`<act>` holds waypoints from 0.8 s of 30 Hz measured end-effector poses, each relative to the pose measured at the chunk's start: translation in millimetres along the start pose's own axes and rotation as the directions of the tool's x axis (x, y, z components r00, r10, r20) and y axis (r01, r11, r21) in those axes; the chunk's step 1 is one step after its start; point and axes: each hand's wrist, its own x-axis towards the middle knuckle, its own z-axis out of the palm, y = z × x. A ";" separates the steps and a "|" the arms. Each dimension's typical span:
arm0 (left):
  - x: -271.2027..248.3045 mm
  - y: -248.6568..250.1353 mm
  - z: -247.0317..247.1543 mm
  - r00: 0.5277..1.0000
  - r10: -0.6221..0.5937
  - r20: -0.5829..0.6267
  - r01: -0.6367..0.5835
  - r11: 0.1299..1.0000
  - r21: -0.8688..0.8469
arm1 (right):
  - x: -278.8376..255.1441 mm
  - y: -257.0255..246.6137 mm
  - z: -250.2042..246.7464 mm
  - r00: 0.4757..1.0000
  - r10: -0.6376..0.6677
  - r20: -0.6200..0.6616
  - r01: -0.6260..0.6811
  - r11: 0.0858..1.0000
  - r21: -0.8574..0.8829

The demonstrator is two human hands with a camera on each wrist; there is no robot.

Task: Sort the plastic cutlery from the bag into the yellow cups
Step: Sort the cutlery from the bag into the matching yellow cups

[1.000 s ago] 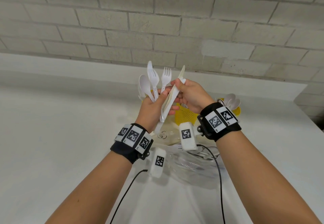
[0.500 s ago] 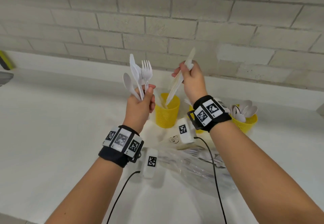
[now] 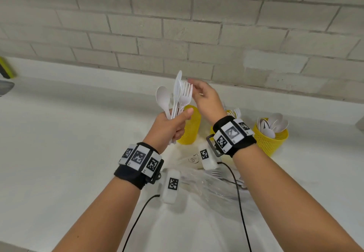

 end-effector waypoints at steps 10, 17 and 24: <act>1.5 -3.6 16.5 0.993 -0.048 0.112 0.039 0.996 0.083 | -13.9 -35.9 -33.4 0.980 0.125 0.152 -0.191 0.790 0.583; -1.9 -10.4 -10.6 0.997 -0.071 -0.024 0.073 0.988 0.135 | 11.4 -38.2 -53.7 0.921 0.049 -0.387 0.190 0.810 0.555; -0.5 -5.7 -21.2 0.992 -0.121 -0.034 0.124 0.989 0.076 | 16.9 20.0 -8.3 0.972 -0.096 -0.213 0.080 0.994 -0.080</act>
